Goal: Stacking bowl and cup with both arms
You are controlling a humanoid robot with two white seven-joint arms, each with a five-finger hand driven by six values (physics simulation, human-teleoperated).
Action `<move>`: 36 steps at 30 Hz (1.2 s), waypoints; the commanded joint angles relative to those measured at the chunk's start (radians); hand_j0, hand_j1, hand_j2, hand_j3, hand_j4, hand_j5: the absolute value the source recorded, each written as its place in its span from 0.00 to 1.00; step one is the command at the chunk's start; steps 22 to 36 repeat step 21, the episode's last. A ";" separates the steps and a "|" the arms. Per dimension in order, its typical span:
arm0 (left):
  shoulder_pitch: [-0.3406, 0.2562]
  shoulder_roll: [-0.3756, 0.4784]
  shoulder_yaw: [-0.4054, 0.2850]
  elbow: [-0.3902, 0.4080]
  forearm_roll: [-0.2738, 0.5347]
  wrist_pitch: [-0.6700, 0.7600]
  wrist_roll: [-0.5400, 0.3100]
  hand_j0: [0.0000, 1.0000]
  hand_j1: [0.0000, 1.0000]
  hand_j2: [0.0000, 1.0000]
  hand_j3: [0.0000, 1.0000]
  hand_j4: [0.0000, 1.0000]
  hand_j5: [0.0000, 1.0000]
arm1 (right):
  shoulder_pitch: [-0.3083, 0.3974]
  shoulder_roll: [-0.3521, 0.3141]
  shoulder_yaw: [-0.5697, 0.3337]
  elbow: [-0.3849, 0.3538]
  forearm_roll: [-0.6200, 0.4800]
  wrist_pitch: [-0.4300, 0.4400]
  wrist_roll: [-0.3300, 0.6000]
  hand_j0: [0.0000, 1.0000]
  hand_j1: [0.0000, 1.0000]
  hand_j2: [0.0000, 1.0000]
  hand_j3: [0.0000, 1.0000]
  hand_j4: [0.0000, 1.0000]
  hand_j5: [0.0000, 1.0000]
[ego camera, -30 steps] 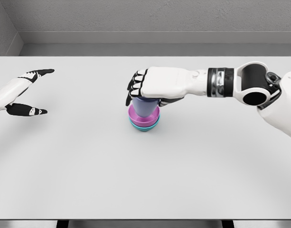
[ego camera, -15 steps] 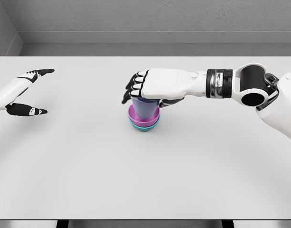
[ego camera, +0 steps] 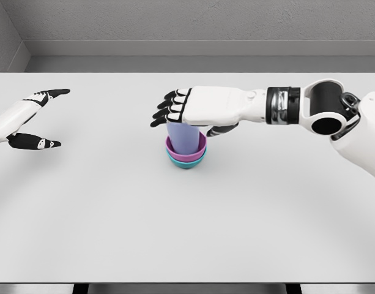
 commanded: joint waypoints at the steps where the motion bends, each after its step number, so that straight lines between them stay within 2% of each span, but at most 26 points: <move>1: 0.000 0.001 0.000 0.000 0.008 0.002 0.000 1.00 1.00 1.00 1.00 1.00 1.00 | 0.000 -0.019 -0.008 -0.003 -0.011 -0.001 0.001 1.00 1.00 1.00 1.00 1.00 1.00; 6: 0.006 0.001 0.002 -0.002 0.008 0.002 0.000 1.00 1.00 1.00 1.00 1.00 1.00 | -0.051 -0.106 -0.023 -0.003 -0.035 -0.018 -0.001 1.00 1.00 1.00 1.00 1.00 1.00; 8: 0.008 0.001 0.002 -0.002 0.008 0.002 0.000 1.00 1.00 1.00 1.00 1.00 1.00 | -0.035 -0.172 -0.089 0.007 -0.038 -0.049 -0.001 1.00 1.00 1.00 1.00 1.00 1.00; 10: 0.008 0.002 0.003 0.003 0.008 0.002 0.000 1.00 1.00 1.00 1.00 1.00 1.00 | -0.035 -0.246 -0.092 0.050 -0.075 -0.049 -0.001 1.00 1.00 1.00 1.00 1.00 1.00; 14: 0.008 0.001 0.002 0.003 0.008 0.002 0.000 1.00 1.00 1.00 1.00 1.00 1.00 | -0.021 -0.310 -0.094 0.189 -0.110 -0.049 -0.007 1.00 1.00 1.00 1.00 1.00 1.00; 16: 0.008 0.001 0.002 0.004 0.007 0.002 0.000 1.00 1.00 1.00 1.00 1.00 1.00 | -0.021 -0.310 -0.094 0.211 -0.112 -0.049 -0.007 1.00 1.00 1.00 1.00 1.00 1.00; 36: 0.008 0.001 0.002 0.001 0.007 0.002 0.000 1.00 1.00 1.00 1.00 1.00 1.00 | -0.020 -0.299 -0.094 0.212 -0.110 -0.049 -0.005 1.00 1.00 1.00 1.00 1.00 1.00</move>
